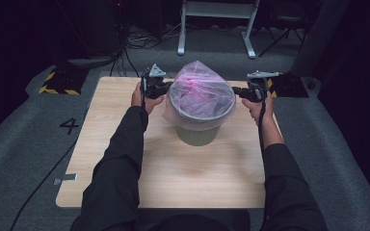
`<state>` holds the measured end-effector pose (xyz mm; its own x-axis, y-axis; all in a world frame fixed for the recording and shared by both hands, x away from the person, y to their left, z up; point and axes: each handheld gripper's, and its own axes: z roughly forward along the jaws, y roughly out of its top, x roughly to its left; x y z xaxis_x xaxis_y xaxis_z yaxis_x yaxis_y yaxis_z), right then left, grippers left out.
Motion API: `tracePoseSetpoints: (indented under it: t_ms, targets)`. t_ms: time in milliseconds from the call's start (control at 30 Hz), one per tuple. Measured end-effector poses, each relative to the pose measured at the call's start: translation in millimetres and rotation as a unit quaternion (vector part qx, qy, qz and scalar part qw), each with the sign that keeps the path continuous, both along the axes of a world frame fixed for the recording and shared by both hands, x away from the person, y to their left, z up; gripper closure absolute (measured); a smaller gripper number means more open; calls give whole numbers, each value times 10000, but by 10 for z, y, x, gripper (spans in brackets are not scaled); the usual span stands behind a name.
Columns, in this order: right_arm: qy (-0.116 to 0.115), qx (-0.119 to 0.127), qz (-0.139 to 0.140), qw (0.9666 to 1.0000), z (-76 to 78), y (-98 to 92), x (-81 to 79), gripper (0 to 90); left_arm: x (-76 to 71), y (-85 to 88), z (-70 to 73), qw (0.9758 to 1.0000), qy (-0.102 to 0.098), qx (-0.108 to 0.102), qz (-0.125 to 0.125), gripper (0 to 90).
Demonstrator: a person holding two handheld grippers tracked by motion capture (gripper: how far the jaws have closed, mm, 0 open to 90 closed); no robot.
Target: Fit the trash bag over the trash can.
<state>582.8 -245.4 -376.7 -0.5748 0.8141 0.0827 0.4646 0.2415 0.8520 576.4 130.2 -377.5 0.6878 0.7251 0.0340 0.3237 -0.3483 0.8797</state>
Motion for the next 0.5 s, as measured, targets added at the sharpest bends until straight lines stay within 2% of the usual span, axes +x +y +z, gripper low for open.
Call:
tracePoseSetpoints:
  t_ms: [33,100,200,267,333,500]
  targets:
    - [14,19,14,10000,-9,9,5,900,7,-15,-19,10000,34,-7,9,900]
    - [39,47,54,10000,-23,25,7,900,27,-13,-57,9998,152,-146,-36,900]
    - [70,96,129,9998,-48,46,10,900,50,-27,-105,9991,358,-102,-191,900]
    - [113,148,172,9997,-62,48,18,900,53,-40,-120,9985,442,-143,-302,900]
    - [164,189,237,9994,-69,51,25,900,44,-55,-116,9977,534,-38,-418,900]
    - [328,245,402,9984,-104,45,11,900,-31,-2,-89,9971,499,38,-576,900]
